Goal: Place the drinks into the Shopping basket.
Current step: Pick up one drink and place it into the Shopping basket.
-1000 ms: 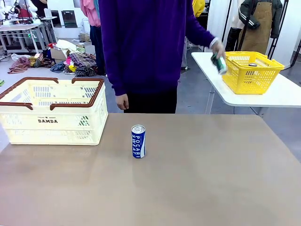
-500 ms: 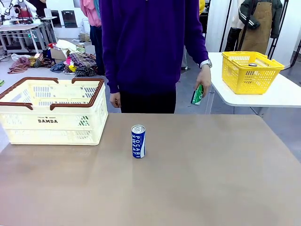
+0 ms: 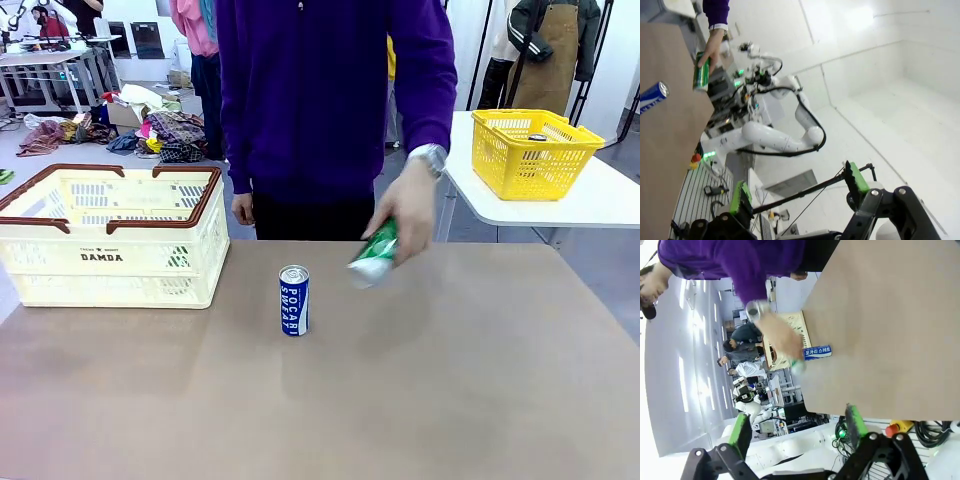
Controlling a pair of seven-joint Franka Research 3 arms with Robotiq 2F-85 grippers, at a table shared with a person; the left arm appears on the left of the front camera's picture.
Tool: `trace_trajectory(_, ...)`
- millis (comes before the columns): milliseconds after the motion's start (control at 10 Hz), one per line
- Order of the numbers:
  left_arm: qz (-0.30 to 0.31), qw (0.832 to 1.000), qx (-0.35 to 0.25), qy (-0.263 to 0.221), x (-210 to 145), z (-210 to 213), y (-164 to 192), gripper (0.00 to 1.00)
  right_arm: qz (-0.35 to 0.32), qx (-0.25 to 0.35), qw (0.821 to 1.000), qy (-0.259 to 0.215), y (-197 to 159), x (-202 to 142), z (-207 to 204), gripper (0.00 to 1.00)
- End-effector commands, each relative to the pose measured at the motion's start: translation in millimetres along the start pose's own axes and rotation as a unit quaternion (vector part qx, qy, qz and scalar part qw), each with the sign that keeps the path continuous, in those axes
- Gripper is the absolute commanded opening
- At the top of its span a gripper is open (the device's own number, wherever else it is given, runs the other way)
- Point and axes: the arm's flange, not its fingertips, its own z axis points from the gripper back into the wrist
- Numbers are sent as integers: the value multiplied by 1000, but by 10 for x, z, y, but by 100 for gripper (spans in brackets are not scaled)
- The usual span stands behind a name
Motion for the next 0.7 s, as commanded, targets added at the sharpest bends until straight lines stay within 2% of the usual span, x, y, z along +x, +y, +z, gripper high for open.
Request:
trace_trajectory(0,54,989,90,106,497,-762,-395,100,-6,11,1000,-2,55,10,2,100)
trace_trajectory(100,76,969,145,183,910,-1271,-565,100,-6,11,1000,-2,55,10,2,100)
trace_trajectory(200,118,950,230,175,1252,-1717,-603,100,-6,11,1000,-2,55,10,2,100)
trace_trajectory(300,145,923,302,191,1491,-2150,-562,100,-6,11,1000,-2,55,10,2,100)
trace_trajectory(400,139,912,310,232,1623,-2350,-572,100,-6,11,1000,-2,55,10,2,100)
trace_trajectory(500,139,926,275,216,1629,-2040,-632,100,-6,11,1000,-2,55,10,2,100)
trace_trajectory(600,161,934,257,187,1504,-1488,-667,100,-6,11,1000,-2,55,10,2,100)
